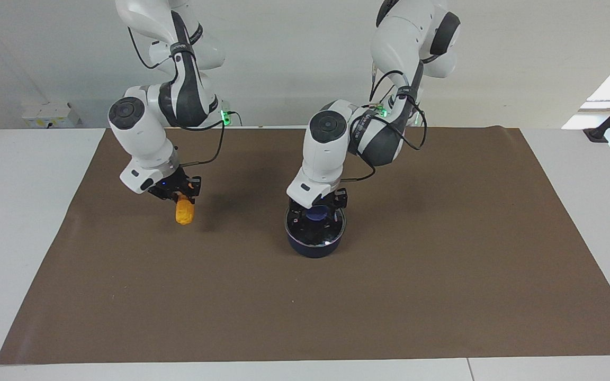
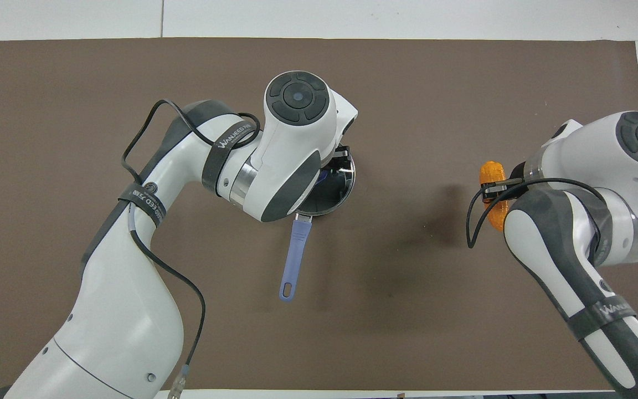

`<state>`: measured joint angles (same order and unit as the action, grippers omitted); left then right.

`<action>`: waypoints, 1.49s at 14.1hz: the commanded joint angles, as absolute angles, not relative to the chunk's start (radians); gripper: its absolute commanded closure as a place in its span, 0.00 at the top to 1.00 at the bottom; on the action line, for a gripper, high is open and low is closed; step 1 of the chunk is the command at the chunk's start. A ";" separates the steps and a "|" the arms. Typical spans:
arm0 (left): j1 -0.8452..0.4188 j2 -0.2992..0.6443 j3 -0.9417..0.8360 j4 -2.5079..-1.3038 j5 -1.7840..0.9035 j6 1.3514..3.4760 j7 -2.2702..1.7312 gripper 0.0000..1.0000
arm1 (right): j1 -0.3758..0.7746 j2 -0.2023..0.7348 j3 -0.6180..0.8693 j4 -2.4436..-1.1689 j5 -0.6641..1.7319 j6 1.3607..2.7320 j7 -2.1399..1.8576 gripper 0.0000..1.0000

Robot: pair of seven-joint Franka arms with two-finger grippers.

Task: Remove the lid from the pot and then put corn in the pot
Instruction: 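Grasp the lid knob with the left gripper while the right gripper grasps the corn, then lift the lid off with the left gripper while the right gripper carries corn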

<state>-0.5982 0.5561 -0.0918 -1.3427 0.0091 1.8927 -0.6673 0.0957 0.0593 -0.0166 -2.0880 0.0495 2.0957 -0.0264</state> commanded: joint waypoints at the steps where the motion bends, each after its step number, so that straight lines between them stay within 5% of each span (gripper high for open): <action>1: -0.607 0.525 -0.081 -1.388 0.005 1.917 -0.683 0.74 | 0.092 0.077 -0.014 -2.039 0.055 2.056 -0.051 0.00; 6: -0.606 0.525 -0.081 -1.387 0.003 1.914 -0.683 0.61 | 0.092 0.084 -0.012 -2.010 0.055 2.039 -0.051 0.00; 14: -0.595 0.485 -0.081 -1.379 -0.035 1.882 -0.681 0.26 | 0.098 0.104 0.001 -1.959 0.057 2.003 -0.045 0.00; 21: -0.490 0.396 -0.075 -1.378 -0.034 1.770 -0.583 0.20 | 0.224 0.141 0.005 -1.855 0.132 1.988 0.147 0.00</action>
